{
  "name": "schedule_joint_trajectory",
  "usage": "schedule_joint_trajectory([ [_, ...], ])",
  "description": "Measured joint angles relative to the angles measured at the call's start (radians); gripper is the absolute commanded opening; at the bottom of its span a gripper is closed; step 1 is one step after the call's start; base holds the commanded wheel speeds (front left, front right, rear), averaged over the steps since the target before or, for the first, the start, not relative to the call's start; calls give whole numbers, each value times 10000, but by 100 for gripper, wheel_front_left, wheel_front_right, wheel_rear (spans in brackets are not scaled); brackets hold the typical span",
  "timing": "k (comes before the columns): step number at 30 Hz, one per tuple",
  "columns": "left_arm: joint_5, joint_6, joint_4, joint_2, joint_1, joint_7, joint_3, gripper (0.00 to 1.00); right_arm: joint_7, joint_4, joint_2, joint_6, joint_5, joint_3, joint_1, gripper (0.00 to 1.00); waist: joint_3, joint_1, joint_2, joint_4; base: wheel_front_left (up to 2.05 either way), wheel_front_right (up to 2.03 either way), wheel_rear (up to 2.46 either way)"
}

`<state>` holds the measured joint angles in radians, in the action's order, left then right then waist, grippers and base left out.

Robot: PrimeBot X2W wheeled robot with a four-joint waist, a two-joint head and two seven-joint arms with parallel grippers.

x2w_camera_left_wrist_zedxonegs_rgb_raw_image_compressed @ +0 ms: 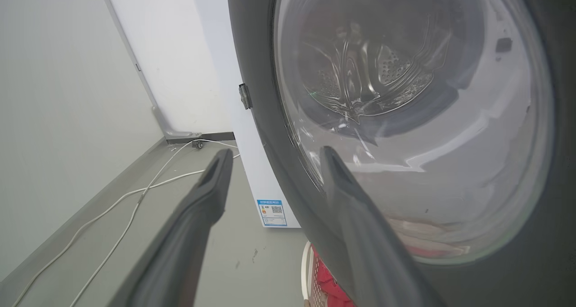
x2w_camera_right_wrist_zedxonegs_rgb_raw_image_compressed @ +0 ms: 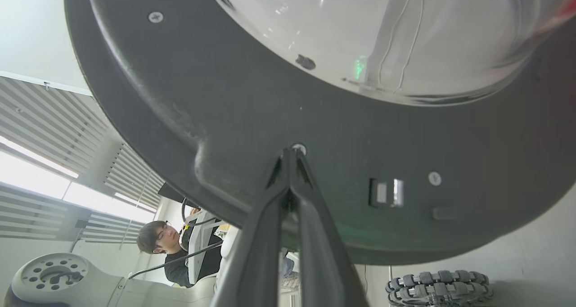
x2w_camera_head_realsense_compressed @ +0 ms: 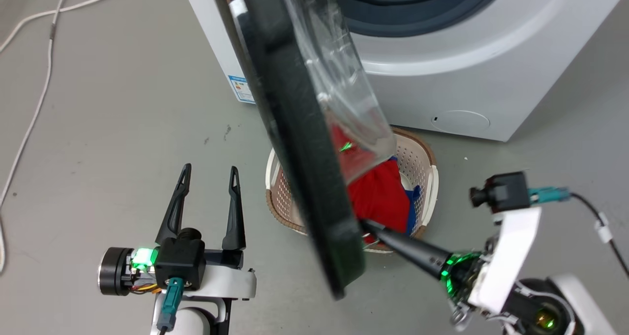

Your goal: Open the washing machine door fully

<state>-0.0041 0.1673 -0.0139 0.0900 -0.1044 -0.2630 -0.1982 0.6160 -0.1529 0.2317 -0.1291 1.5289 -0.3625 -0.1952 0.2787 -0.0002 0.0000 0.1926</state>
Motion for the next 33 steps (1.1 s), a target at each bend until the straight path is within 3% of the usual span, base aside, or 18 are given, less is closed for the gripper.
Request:
schedule_joint_trajectory([
  [10,0,0,63,15,163,0,-8,100,-276,337,-550,0,-102,-836,172,0,-274,1,0,137,0,0,0],
  [18,0,12,157,82,394,0,42,100,-991,546,-518,0,-357,-826,317,1,-631,0,0,73,0,0,0],
  [21,0,33,176,144,563,0,90,100,-1868,539,-453,0,-669,-489,399,100,-873,0,0,20,0,0,0],
  [27,-15,48,188,249,998,0,146,100,-4324,226,-270,0,-1515,199,764,100,-1461,1,0,-121,0,0,0],
  [33,-15,92,92,397,1328,0,263,100,-7994,382,73,0,-3313,1191,946,100,-1928,1,0,-334,0,0,0],
])
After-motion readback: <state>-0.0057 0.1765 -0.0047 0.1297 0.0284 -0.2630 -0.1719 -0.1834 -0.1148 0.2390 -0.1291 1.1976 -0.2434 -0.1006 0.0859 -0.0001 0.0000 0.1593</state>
